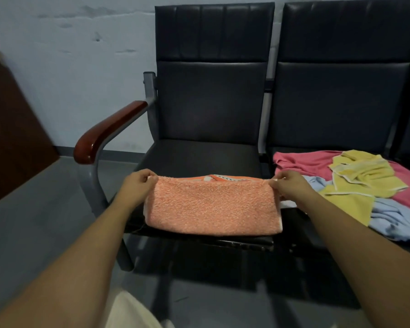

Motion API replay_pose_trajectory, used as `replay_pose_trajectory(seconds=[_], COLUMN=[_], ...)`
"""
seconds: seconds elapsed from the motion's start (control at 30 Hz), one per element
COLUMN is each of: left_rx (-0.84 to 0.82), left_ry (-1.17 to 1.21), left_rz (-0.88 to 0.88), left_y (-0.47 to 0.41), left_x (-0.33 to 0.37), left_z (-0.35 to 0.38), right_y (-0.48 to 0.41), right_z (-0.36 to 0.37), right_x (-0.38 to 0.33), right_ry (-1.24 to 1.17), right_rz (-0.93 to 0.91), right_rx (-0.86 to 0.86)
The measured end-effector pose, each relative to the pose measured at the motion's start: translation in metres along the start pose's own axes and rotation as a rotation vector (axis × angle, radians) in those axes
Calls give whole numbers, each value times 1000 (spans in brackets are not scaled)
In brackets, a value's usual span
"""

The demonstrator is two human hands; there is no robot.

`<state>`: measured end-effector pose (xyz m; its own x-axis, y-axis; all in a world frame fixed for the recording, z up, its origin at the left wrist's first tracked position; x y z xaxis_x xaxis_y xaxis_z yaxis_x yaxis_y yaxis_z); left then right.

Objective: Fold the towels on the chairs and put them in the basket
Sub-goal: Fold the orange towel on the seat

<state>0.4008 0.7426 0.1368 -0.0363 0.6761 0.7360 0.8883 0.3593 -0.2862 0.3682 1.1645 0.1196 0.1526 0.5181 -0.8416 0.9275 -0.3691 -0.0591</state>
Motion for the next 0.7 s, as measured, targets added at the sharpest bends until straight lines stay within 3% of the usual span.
replay_pose_trajectory(seconds=[0.1, 0.33, 0.47, 0.6, 0.7], left_rx=[67, 181, 80, 7, -38], left_ry=[-115, 0, -47, -235, -349], left_rz=[44, -63, -142, -156, -253], left_y=[-12, -47, -46, -44, -36], left_x=[1, 5, 11, -5, -19], left_z=[8, 43, 71, 79, 75], right_y=[-15, -50, -44, -18, 19], right_z=[4, 32, 43, 63, 101], right_x=[-1, 13, 7, -19, -44], right_ry=[94, -94, 43, 203, 290], right_rz=[-118, 15, -13, -232, -409], right_rx=[93, 164, 182, 121, -70])
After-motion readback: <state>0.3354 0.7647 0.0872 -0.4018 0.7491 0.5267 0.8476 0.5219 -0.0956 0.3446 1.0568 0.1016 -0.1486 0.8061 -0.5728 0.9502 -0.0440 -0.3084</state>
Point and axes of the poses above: each hand's wrist, its own y-axis away from the middle knuckle, its own z-axis out of the palm, x = y × z, the point moved 6 cm from there along -y, towards the middle knuckle, and after that the axes turned 13 degrees about x, right-handed, at the moved point
